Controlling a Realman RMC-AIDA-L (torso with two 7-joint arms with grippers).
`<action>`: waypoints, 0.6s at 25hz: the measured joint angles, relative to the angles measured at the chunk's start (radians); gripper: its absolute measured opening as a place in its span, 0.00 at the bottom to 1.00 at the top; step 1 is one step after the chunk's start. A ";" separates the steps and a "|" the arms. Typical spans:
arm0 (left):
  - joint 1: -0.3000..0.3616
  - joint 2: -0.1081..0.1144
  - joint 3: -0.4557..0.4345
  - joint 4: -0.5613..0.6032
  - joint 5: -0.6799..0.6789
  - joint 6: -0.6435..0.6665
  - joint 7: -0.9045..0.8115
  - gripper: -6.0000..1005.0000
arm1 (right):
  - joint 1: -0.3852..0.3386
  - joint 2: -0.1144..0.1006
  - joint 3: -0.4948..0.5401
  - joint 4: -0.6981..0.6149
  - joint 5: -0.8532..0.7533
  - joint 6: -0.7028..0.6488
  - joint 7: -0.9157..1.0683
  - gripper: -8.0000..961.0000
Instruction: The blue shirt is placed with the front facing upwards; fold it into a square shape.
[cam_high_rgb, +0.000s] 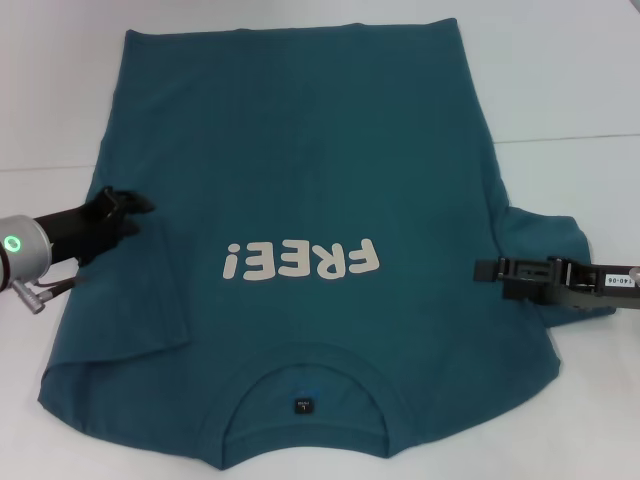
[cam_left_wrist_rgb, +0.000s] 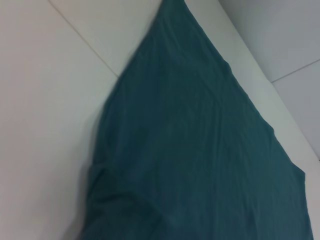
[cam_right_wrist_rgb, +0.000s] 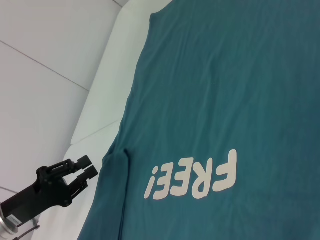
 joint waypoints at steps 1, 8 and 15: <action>-0.002 0.000 0.000 0.000 0.000 0.001 0.000 0.17 | 0.000 0.000 0.000 0.000 0.000 0.000 0.000 0.94; 0.038 0.009 -0.007 0.100 -0.023 0.285 0.112 0.44 | -0.001 0.000 0.002 0.000 0.009 -0.005 -0.031 0.94; 0.179 0.013 -0.007 0.292 -0.038 0.727 0.434 0.68 | -0.011 0.000 0.004 0.000 0.102 -0.080 -0.163 0.94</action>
